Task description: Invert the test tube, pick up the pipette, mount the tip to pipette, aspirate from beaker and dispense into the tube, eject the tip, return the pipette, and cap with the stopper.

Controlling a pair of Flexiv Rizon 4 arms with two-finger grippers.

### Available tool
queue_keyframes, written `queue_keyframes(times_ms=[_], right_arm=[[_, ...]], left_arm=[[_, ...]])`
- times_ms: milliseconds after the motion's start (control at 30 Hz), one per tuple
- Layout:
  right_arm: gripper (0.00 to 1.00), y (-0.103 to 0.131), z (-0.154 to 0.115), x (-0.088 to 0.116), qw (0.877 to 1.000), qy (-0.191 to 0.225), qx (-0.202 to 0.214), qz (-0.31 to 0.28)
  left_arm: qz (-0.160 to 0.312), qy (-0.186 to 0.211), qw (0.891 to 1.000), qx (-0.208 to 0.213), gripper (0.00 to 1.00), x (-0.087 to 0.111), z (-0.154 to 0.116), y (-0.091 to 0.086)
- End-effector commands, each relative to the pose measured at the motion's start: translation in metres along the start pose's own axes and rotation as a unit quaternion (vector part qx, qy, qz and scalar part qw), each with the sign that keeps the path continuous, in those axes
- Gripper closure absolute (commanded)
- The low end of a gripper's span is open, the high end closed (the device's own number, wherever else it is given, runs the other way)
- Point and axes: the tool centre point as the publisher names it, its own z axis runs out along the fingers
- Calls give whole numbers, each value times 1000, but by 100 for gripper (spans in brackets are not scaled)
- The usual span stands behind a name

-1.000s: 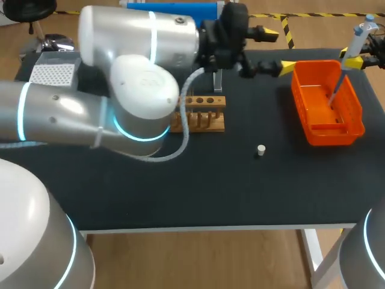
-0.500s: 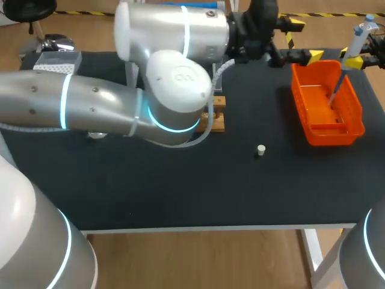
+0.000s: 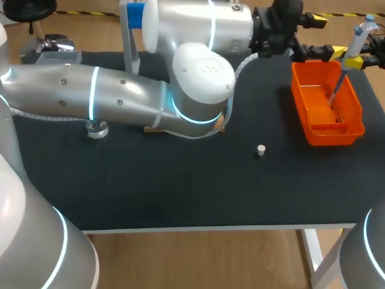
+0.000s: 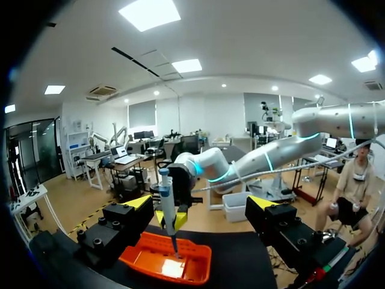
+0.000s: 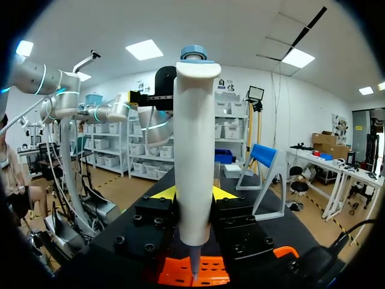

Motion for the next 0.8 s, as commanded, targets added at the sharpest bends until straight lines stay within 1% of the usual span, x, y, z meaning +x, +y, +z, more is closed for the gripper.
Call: queue_keyframes(times_ms=[33, 133, 167, 200, 233, 800], right_arm=[[100, -1, -3, -2, 1000, 4, 0, 0], [100, -1, -3, -2, 1000, 4, 0, 0], [100, -1, -3, -2, 1000, 4, 0, 0], [100, -1, -3, -2, 1000, 4, 0, 0], [100, -1, -3, -2, 1000, 4, 0, 0], [100, -1, -3, -2, 1000, 4, 0, 0]], left_arm=[[0, -1, 1000, 22, 0, 0, 8, 4], [0, -1, 1000, 22, 0, 0, 8, 4], [0, -1, 1000, 22, 42, 0, 8, 4], [0, -1, 1000, 22, 62, 0, 8, 4], [0, -1, 1000, 22, 100, 0, 8, 4], [0, -1, 1000, 22, 100, 0, 8, 4]])
